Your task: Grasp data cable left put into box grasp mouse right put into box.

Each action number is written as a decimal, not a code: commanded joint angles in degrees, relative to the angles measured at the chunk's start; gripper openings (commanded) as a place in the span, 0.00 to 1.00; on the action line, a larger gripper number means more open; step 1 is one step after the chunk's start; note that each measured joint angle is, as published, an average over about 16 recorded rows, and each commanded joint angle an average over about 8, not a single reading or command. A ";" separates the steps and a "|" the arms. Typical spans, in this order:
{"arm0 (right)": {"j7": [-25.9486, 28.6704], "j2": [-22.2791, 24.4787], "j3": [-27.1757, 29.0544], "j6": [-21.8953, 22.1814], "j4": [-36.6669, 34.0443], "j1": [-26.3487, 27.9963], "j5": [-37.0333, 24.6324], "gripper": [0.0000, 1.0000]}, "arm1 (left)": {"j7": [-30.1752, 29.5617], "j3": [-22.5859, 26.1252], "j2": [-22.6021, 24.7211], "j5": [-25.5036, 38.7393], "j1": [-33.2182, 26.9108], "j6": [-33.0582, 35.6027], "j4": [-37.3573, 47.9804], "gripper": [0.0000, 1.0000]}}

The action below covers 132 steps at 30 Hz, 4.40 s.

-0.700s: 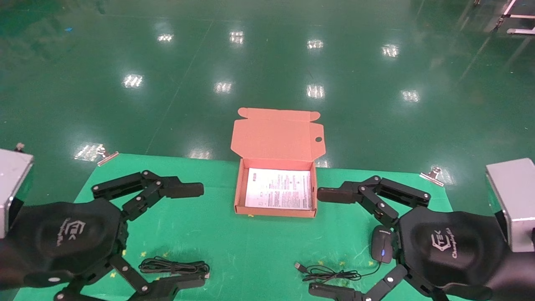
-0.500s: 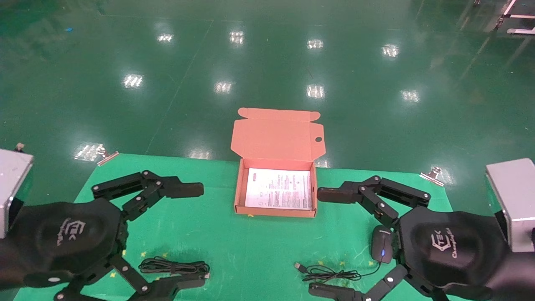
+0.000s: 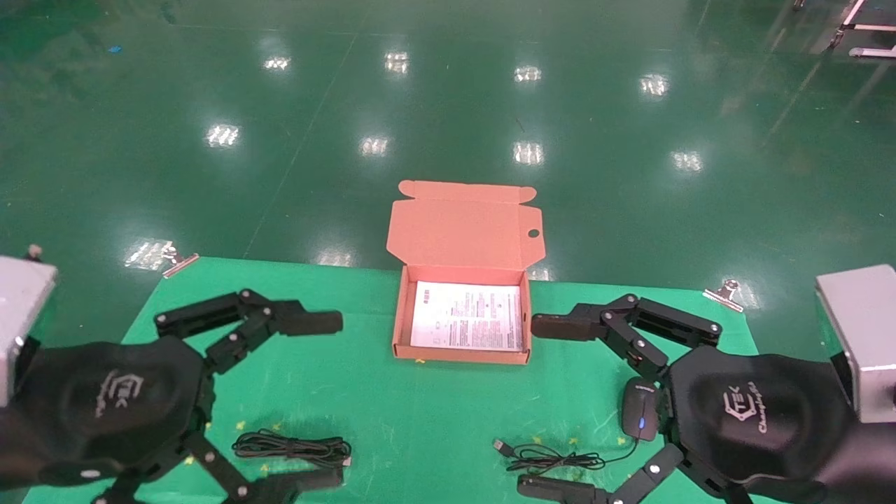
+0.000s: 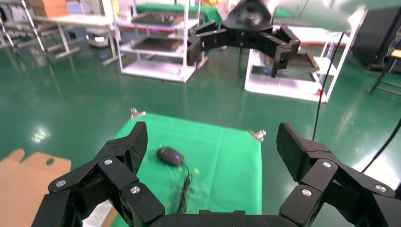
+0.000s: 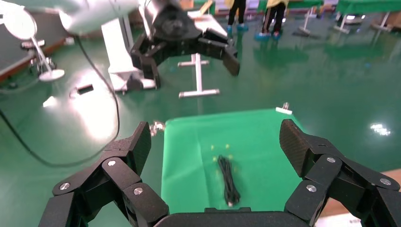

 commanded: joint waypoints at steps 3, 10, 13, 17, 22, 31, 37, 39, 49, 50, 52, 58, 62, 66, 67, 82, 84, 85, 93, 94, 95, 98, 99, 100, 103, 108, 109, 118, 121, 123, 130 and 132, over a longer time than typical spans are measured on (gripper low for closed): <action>-0.71 0.43 -0.93 -0.43 0.70 1.67 -3.26 1.00 | -0.50 1.39 -0.03 3.17 -1.82 0.56 -0.08 1.00; -4.45 -0.33 -4.73 -2.06 2.01 8.55 -14.51 1.00 | -2.51 5.93 1.02 13.36 -8.05 1.75 0.17 1.00; -7.56 -1.11 -7.56 -2.88 2.55 12.07 -20.81 1.00 | -2.90 8.20 1.91 18.32 -10.83 2.28 0.10 1.00; -12.31 -2.58 -12.75 -3.39 3.23 17.02 -29.86 1.00 | -2.82 11.39 3.47 25.15 -14.19 2.64 0.01 1.00; -14.96 -4.80 -19.09 -2.92 3.42 21.65 -38.43 1.00 | -2.23 15.42 5.94 33.74 -18.27 2.64 -0.60 1.00; -15.49 -8.49 -26.25 -0.80 3.50 24.30 -48.93 1.00 | -0.59 22.04 10.34 47.77 -22.48 1.15 -2.51 1.00; -15.35 -10.64 -29.32 2.02 3.42 23.07 -55.40 1.00 | 0.36 25.74 12.88 55.61 -21.78 -1.23 -2.91 1.00; -14.97 -11.24 -30.14 3.33 3.35 22.13 -57.52 1.00 | 0.37 26.79 13.70 58.08 -21.21 -2.28 -2.90 1.00; -11.54 -12.80 -32.72 9.73 2.56 16.37 -65.38 1.00 | -1.38 29.59 17.73 65.17 -18.03 -7.31 2.98 1.00; -11.17 -12.94 -32.90 10.27 2.42 15.86 -65.98 1.00 | -1.39 29.65 18.21 65.37 -17.88 -7.83 4.44 1.00; -10.46 -13.33 -33.21 11.29 2.02 15.00 -67.07 1.00 | -0.96 29.77 19.17 65.75 -17.75 -8.89 7.59 1.00; -8.35 -15.43 -33.60 13.60 -1.17 13.55 -68.69 1.00 | 1.86 30.05 22.24 66.44 -18.12 -11.83 17.61 1.00; -8.09 -17.61 -33.65 14.55 -5.17 13.61 -68.57 1.00 | 3.95 29.81 24.33 65.84 -18.59 -13.48 24.76 1.00; -8.80 -19.77 -33.70 15.34 -9.44 13.94 -68.13 1.00 | 6.34 29.48 26.12 65.08 -19.10 -14.97 31.16 1.00; -9.11 -20.25 -33.75 15.55 -10.37 14.03 -68.10 1.00 | 6.89 29.40 26.52 64.89 -19.23 -15.26 32.57 1.00; -14.87 -25.55 -34.77 20.36 -21.47 14.67 -69.77 1.00 | 14.81 28.88 31.15 63.76 -21.40 -19.08 48.23 1.00; -15.60 -26.01 -34.87 21.14 -22.60 14.62 -70.03 1.00 | 15.66 28.75 31.55 63.55 -21.62 -19.52 49.75 1.00; -15.95 -26.21 -34.88 21.47 -23.14 14.59 -70.04 1.00 | 16.07 28.66 31.71 63.40 -21.71 -19.73 50.45 1.00; -18.77 -27.22 -35.10 23.60 -25.96 14.39 -70.43 0.14 | 18.54 27.92 32.46 62.25 -22.09 -20.74 54.46 0.07; -18.91 -27.26 -35.13 23.77 -26.11 14.38 -70.53 0.04 | 18.64 27.89 32.50 62.19 -22.11 -20.79 54.68 0.00; -19.01 -27.30 -35.16 23.91 -26.23 14.38 -70.61 0.00 | 18.72 27.85 32.53 62.14 -22.13 -20.84 54.87 0.00; -19.06 -27.31 -35.22 24.12 -26.32 14.37 -70.73 0.00 | 18.75 27.79 32.55 62.03 -22.17 -20.87 54.99 0.00; -18.98 -27.28 -35.22 24.06 -26.25 14.37 -70.69 0.00 | 18.69 27.80 32.53 62.03 -22.16 -20.85 54.88 0.00; -18.91 -27.26 -35.21 23.98 -26.18 14.37 -70.65 0.00 | 18.63 27.81 32.51 62.03 -22.16 -20.83 54.76 0.00; -18.72 -27.19 -35.17 23.74 -25.95 14.37 -70.51 0.00 | 18.49 27.85 32.46 62.09 -22.13 -20.76 54.43 0.00; -18.51 -27.11 -35.11 23.47 -25.71 14.37 -70.35 0.00 | 18.32 27.92 32.38 62.21 -22.09 -20.65 54.05 0.00; -18.48 -27.10 -35.10 23.44 -25.67 14.37 -70.33 0.00 | 18.30 27.92 32.37 62.23 -22.08 -20.64 53.99 0.00; -18.31 -27.05 -35.06 23.21 -25.47 14.39 -70.19 0.00 | 18.18 27.96 32.32 62.31 -22.04 -20.56 53.67 0.00; -18.29 -27.04 -35.05 23.17 -25.44 14.39 -70.16 0.00 | 18.17 27.98 32.30 62.32 -22.03 -20.53 53.62 0.00; -18.29 -27.03 -35.04 23.15 -25.43 14.39 -70.15 0.00 | 18.16 27.99 32.30 62.33 -22.02 -20.51 53.59 0.00; -18.26 -27.00 -35.01 23.12 -25.39 14.39 -70.12 0.00 | 18.12 28.01 32.27 62.35 -22.01 -20.50 53.54 0.00; -18.27 -27.00 -35.01 23.12 -25.39 14.39 -70.12 0.00 | 18.13 28.01 32.27 62.35 -22.01 -20.50 53.54 0.00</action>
